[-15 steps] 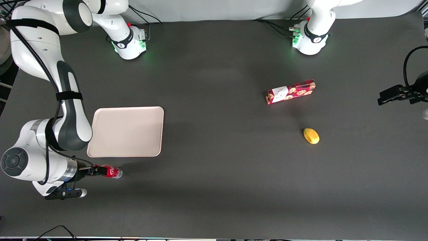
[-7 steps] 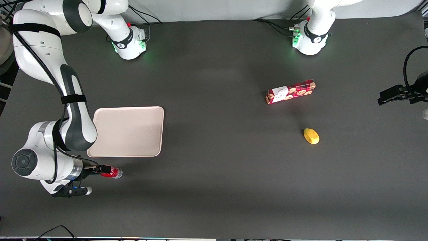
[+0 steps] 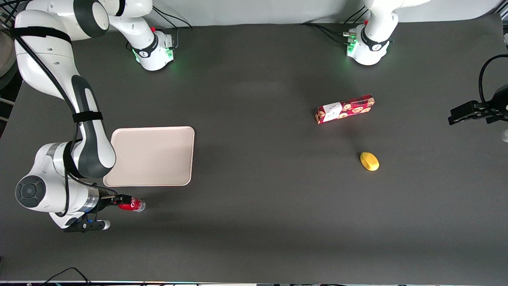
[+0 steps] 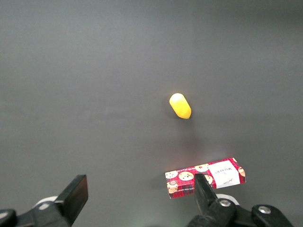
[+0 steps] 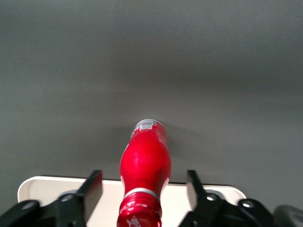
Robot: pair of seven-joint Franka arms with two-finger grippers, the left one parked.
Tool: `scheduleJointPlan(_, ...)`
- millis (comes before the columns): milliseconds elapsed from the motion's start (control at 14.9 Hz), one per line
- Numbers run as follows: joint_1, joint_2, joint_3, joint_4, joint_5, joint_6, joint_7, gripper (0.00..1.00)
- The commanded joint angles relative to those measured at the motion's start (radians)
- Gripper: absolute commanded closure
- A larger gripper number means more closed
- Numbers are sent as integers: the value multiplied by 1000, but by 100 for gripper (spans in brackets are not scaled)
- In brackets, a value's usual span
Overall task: Place coke bottle on tray
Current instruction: 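Close the right gripper around the bottle's neck below the cap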
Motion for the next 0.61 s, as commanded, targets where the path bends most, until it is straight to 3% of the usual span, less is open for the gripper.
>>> scheduleJointPlan(0,0,-39,3,-44,13,12,15,60)
scheduleJointPlan(202,3,-48,3,-44,14,3,16,94)
scheduleJointPlan(269,5,-53,3,-44,14,-1,18,100)
scheduleJointPlan(538,8,-109,4,-42,19,-49,39,100)
